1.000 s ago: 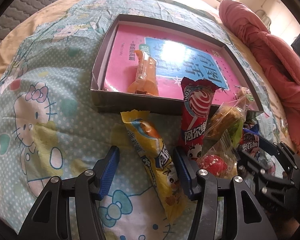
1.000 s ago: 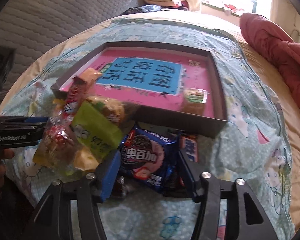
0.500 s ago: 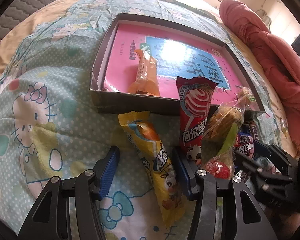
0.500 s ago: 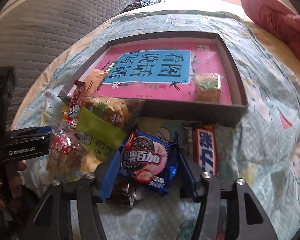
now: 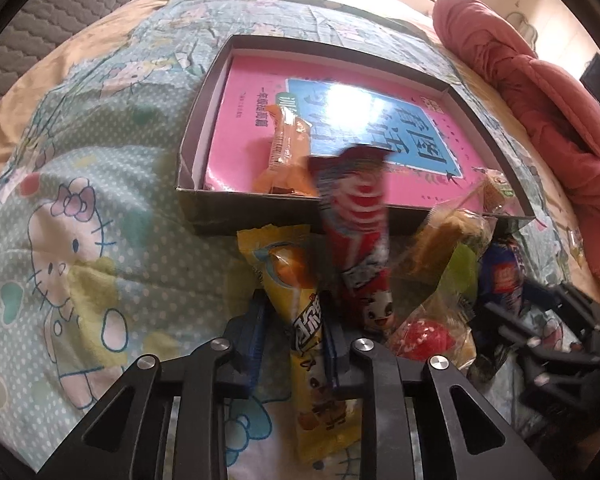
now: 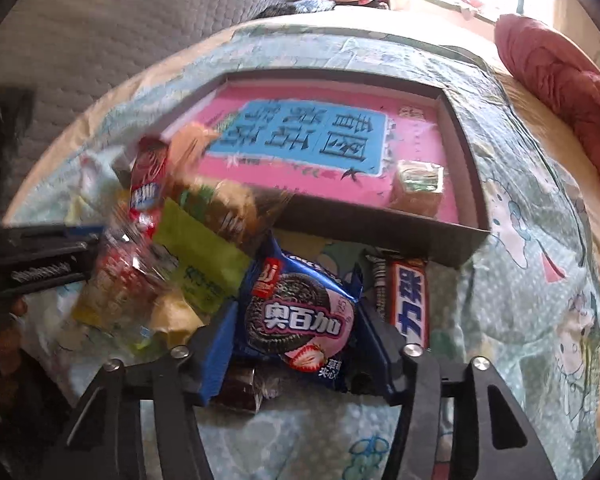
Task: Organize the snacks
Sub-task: 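Grasp the yellow snack stick with the left gripper and lift it, then carry the yellow stick into the tray while the right carries the cookie pack there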
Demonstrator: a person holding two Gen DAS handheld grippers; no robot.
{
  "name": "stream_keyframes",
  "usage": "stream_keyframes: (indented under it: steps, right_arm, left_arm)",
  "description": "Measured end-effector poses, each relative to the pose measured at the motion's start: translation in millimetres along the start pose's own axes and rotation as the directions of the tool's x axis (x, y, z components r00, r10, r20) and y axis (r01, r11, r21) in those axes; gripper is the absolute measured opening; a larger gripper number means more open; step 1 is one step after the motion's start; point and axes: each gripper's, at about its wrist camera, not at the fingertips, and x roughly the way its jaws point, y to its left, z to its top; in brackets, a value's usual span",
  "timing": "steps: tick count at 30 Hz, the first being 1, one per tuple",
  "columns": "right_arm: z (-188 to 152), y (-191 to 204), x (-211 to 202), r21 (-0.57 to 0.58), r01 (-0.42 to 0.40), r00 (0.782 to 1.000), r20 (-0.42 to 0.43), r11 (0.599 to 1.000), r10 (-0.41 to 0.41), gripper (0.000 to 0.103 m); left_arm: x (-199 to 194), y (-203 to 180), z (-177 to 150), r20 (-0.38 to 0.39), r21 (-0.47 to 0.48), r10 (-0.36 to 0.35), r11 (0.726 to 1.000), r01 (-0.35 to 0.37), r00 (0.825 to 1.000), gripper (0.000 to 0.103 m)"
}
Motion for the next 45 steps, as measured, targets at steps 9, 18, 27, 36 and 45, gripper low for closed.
stream_keyframes:
  steps: [9, 18, 27, 36, 45]
  right_arm:
    - [8.3, -19.1, -22.6, 0.085, -0.057, 0.994, 0.102, 0.995, 0.049, 0.055]
    - [17.5, -33.2, -35.5, 0.133, -0.099, 0.982, 0.172, 0.986, 0.076, 0.055]
    - [24.5, -38.9, -46.8, 0.146, -0.107, 0.970, 0.231, 0.984, 0.071, 0.055]
    - [35.2, -40.8, -50.8, 0.128, -0.122, 0.958, 0.275, 0.984, 0.083, 0.055]
    - [42.5, -47.5, -48.7, 0.136, -0.134, 0.954, 0.287, 0.982, 0.090, 0.055]
  left_arm:
    - [-7.7, 5.3, 3.1, 0.005, -0.012, -0.045, 0.999, 0.046, 0.999, 0.016]
    - [-45.6, 19.8, 11.6, 0.110, -0.041, -0.032, 0.998, 0.037, 0.993, 0.016]
    - [-70.6, 14.7, 19.1, 0.213, -0.016, -0.030, 0.999, 0.034, 0.977, 0.016]
    - [-74.7, 8.4, 33.5, 0.259, 0.000, -0.041, 0.999, 0.043, 0.965, 0.016]
    - [-77.9, 2.3, 49.3, 0.295, 0.009, -0.042, 0.999, 0.041, 0.955, 0.016]
